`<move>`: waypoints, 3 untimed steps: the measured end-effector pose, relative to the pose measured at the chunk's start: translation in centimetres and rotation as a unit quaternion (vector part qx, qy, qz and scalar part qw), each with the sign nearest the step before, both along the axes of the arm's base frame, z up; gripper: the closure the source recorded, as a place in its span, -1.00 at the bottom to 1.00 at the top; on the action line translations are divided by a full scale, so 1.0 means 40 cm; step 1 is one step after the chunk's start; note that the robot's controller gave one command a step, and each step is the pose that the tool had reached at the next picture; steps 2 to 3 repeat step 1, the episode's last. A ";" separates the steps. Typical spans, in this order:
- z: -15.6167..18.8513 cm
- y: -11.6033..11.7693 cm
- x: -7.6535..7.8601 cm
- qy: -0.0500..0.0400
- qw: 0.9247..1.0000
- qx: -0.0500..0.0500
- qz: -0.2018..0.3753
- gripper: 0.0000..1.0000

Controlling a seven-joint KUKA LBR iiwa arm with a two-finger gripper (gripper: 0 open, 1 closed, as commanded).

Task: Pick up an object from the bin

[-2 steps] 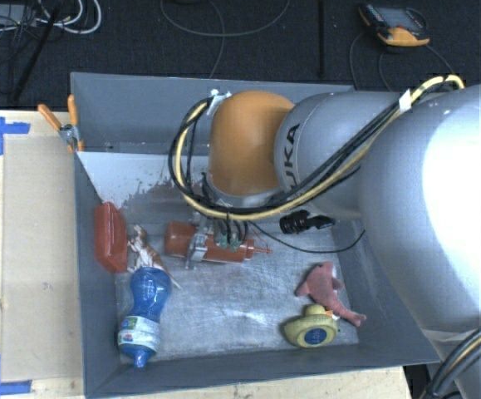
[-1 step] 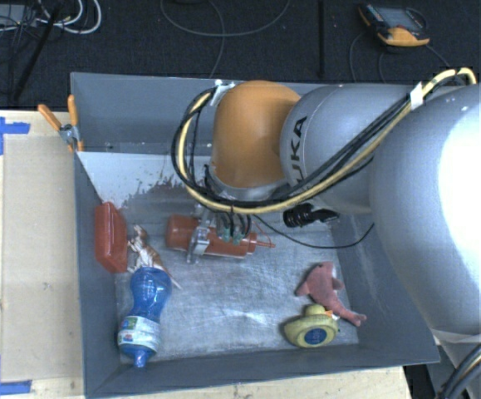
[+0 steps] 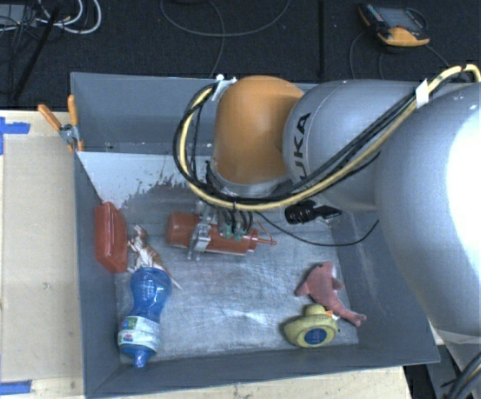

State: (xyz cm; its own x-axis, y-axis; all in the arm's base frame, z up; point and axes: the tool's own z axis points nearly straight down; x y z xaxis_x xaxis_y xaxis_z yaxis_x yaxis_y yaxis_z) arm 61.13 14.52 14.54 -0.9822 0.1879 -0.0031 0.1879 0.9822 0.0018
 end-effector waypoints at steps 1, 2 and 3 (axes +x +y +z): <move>0.015 0.000 -0.001 0.001 1.000 0.000 0.000 1.00; 0.015 0.000 -0.001 0.001 1.000 0.000 0.000 1.00; 0.015 0.000 -0.001 0.001 1.000 0.000 0.000 1.00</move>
Offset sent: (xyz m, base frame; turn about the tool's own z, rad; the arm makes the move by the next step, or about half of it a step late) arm -0.0001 0.0000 0.0436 0.0000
